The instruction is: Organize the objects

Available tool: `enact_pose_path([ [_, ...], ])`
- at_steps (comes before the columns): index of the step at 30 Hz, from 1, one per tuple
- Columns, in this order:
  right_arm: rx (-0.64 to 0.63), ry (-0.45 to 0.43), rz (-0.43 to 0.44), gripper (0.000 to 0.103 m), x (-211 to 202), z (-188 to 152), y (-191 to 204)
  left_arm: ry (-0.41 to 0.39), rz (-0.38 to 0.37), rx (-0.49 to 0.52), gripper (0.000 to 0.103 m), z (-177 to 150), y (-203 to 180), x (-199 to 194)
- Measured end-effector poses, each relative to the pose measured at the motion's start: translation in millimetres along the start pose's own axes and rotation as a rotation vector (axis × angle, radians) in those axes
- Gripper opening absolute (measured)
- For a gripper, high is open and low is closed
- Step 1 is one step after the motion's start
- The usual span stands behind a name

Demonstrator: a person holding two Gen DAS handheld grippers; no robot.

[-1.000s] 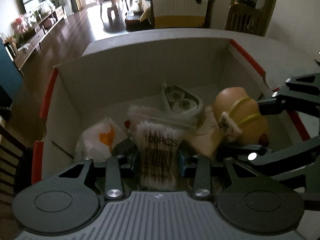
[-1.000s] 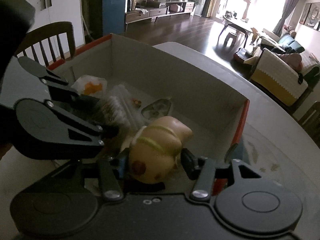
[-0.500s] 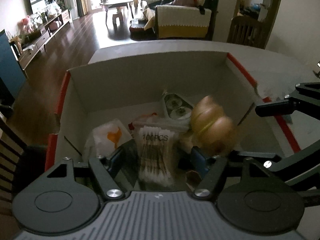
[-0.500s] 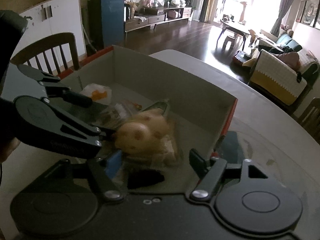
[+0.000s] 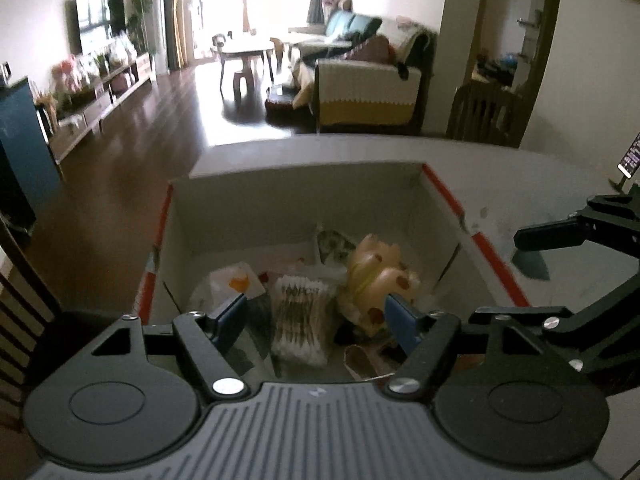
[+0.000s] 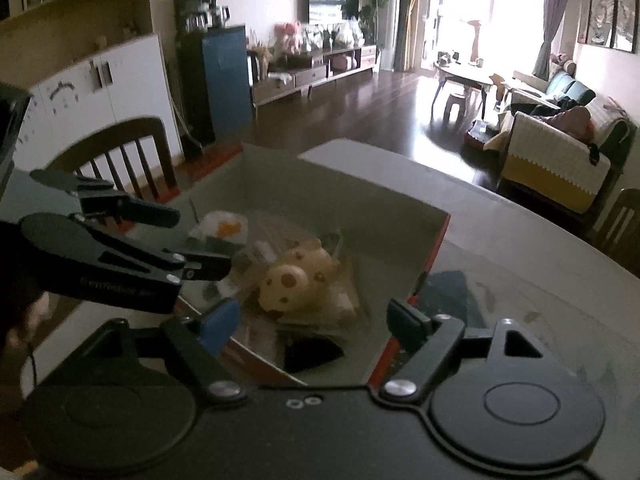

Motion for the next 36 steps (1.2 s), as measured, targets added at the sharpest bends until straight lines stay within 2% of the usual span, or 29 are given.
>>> enact_pose_path([
  [3,0.01,-0.033,0.017,0.084,-14,1,3,-0.044,0.009,-0.013,0.081,0,-2,-17],
  [10,0.041,-0.088,0.04,0.088,-36,-3,7,-0.112,0.007,-0.046,0.084,2,-3,-48],
  [13,0.059,-0.121,0.047,0.098,-45,-5,10,-0.13,0.016,-0.049,0.086,-1,-5,-59],
  [16,0.077,-0.148,0.061,0.101,-53,-7,10,-0.139,0.026,-0.058,0.103,-4,-5,-65],
  [25,0.089,-0.208,0.066,0.102,-72,-15,12,-0.163,-0.001,-0.128,0.103,-18,-7,-75],
  [30,0.081,-0.214,0.062,0.102,-74,-22,13,-0.21,0.037,-0.123,0.103,-24,-14,-87],
  [36,0.1,-0.21,0.066,0.102,-79,-30,11,-0.209,0.079,-0.114,0.103,-28,-25,-100],
])
Point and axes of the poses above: each gripper's, at about its wrist camera, not at the fingertips, and x roughly the way its jaws point, y to its left, z to its top, the point moved 4 cm from there along x, roughly the way its jaws point, and after that the axes turned 10 degrees about x, right-handed, at the moved point
